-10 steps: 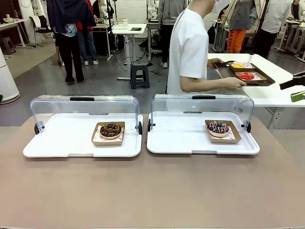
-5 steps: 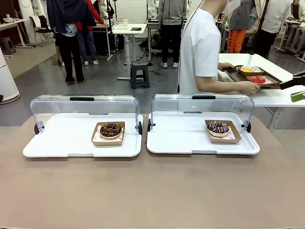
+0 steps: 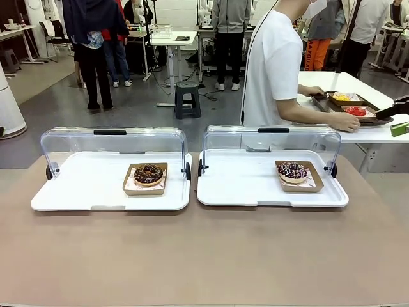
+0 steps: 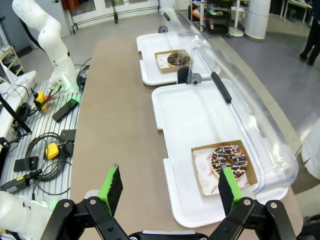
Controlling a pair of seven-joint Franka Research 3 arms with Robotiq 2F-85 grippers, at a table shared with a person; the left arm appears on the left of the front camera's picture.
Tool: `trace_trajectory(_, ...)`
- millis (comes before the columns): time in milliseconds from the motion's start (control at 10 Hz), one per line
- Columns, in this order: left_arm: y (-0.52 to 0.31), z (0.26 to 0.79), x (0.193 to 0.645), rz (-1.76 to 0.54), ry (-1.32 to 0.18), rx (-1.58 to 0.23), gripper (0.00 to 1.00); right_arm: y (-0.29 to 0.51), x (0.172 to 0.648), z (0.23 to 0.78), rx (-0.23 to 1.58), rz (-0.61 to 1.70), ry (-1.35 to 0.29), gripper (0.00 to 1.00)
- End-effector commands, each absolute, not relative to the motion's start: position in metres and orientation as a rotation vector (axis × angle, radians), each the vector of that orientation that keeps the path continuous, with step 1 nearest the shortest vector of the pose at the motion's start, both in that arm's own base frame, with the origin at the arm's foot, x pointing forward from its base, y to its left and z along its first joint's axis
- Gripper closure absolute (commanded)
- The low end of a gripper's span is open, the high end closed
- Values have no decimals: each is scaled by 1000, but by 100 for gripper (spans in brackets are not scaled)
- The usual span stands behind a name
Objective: Provide the desired donut to the person.
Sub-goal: Place the picked Paper togo box onto the Handle tray extended by the person.
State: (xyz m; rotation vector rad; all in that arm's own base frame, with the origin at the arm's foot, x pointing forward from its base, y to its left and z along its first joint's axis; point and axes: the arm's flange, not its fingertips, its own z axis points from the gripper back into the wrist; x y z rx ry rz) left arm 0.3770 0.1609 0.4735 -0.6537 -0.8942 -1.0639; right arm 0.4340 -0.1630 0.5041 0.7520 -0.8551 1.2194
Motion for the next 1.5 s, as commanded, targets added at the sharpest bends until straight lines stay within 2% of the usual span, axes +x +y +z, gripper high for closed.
trace_trajectory(0, 163, 474, 376, -1071, -903, -647, 0, -162, 434, 504, 754, 1221, -856, 0)
trace_trajectory(1400, 163, 474, 376, -1071, -903, -647, 0, -162, 434, 504, 754, 1221, -856, 0)
